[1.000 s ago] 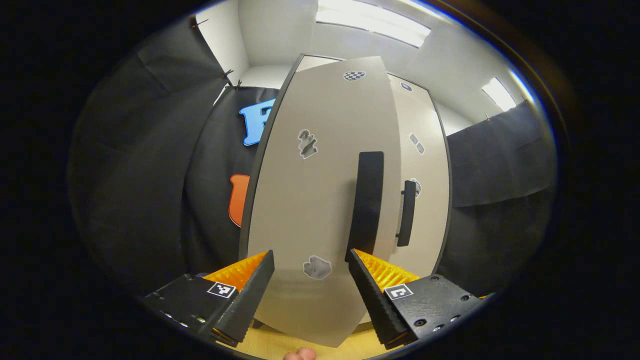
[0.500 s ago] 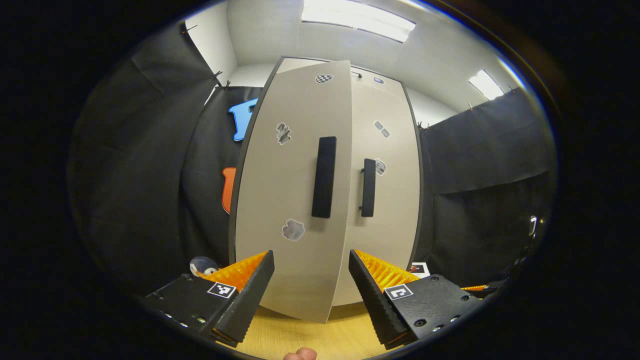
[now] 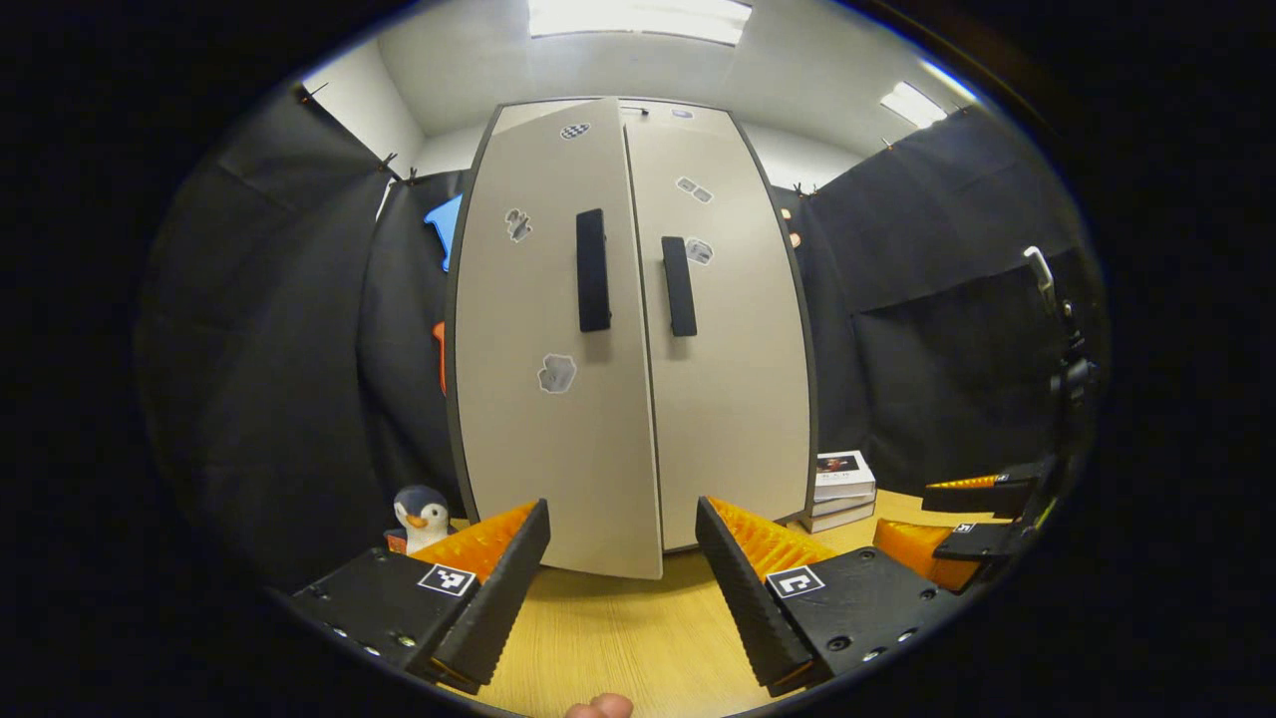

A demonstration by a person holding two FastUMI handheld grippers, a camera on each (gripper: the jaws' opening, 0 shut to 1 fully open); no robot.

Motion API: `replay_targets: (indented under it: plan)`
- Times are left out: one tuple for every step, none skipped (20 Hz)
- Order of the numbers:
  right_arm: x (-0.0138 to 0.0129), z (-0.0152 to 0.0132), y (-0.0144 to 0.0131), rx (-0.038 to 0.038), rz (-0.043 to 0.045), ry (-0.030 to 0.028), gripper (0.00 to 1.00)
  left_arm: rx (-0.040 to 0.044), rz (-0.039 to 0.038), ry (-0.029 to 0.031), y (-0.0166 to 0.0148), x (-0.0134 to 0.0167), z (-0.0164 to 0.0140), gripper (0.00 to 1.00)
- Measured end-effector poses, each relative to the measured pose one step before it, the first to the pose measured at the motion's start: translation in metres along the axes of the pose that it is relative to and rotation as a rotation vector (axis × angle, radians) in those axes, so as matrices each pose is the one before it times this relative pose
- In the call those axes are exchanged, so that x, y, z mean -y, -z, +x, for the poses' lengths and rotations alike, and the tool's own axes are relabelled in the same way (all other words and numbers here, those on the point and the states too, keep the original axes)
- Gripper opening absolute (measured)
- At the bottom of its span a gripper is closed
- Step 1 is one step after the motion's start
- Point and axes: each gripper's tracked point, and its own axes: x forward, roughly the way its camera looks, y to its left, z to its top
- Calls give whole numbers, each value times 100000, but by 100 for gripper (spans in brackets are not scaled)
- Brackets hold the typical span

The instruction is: Grab one shoe with the right hand and put it into the shoe cabinet, grab the other shoe with the left hand and put it into the shoe cabinet; then close the right door with the right hand and the left door with the left hand.

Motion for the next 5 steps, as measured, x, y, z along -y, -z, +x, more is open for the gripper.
replay_targets:
  plan:
    - [-20, -28, 105, -410, 113, -147, 94, -1526, -926, -437, 711, 203, -203, 88]
    - [-23, -67, 60, -275, 173, -89, 97, -1365, -1483, 44, 618, 290, -221, 88]
    - [52, -61, 10, -169, 109, 142, 97, -1073, -1420, 600, 452, 278, -115, 89]
    - [34, -90, 71, -194, 98, 221, 97, -624, -702, 513, 239, 206, -135, 89]
    - [-1, -9, 41, -111, 152, 71, 97, -541, 111, -49, 177, -3, -107, 89]
